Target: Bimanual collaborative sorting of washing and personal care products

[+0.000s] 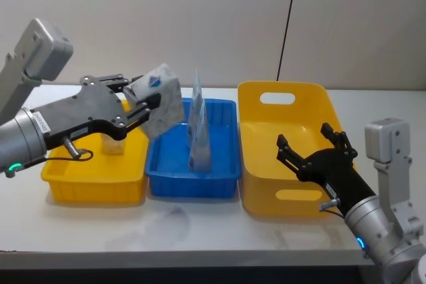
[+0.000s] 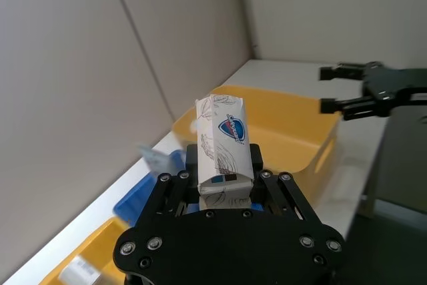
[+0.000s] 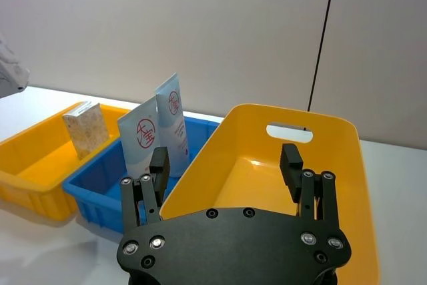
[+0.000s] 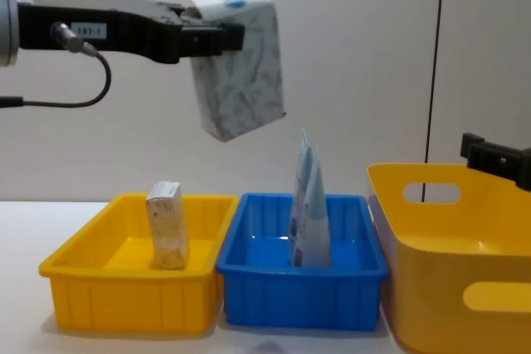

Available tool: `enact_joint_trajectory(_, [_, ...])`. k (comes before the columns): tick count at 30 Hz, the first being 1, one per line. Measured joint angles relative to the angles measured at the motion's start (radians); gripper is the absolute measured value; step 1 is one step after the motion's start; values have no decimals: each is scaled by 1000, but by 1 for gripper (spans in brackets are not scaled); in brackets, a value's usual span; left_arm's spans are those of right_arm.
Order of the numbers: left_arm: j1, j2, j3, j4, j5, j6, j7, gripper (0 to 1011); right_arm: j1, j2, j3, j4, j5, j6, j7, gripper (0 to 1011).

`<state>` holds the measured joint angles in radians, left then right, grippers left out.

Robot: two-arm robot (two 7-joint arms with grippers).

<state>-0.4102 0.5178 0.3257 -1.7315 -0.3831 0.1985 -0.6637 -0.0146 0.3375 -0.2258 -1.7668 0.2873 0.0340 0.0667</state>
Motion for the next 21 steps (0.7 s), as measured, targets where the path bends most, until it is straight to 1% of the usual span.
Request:
enact_joint_trajectory(3, [-4, 2, 4, 3, -19, -11, -27, 358, 0, 0, 0, 0, 0, 0, 0, 1002])
enact_joint_trajectory(7, [-12, 3, 12, 11, -58, -33, -86, 358, 0, 0, 0, 0, 0, 0, 0, 1002])
enact_joint_trajectory(10, [-16, 3, 17, 15, -77, -44, -116, 358, 0, 0, 0, 0, 0, 0, 0, 1002])
enact_joint_trajectory(11, [-20, 3, 21, 19, -91, -51, -135, 358, 0, 0, 0, 0, 0, 0, 0, 1002])
enact_joint_trajectory(14, [-24, 2, 27, 24, -107, -60, -165, 359, 0, 0, 0, 0, 0, 0, 0, 1002])
enact_joint_trajectory(15, [-28, 1, 33, 28, -118, -65, -183, 358, 0, 0, 0, 0, 0, 0, 0, 1002])
enact_joint_trajectory(17, [-32, -2, 39, 33, -128, -71, -200, 358, 0, 0, 0, 0, 0, 0, 0, 1002])
enact_joint_trajectory(18, [-36, -4, 45, 38, -139, -78, -221, 358, 0, 0, 0, 0, 0, 0, 0, 1002])
enact_joint_trajectory(20, [-42, -9, 53, 45, -147, -85, -238, 358, 0, 0, 0, 0, 0, 0, 0, 1002])
enact_joint_trajectory(21, [-47, -14, 61, 53, -156, -93, -258, 358, 0, 0, 0, 0, 0, 0, 0, 1002])
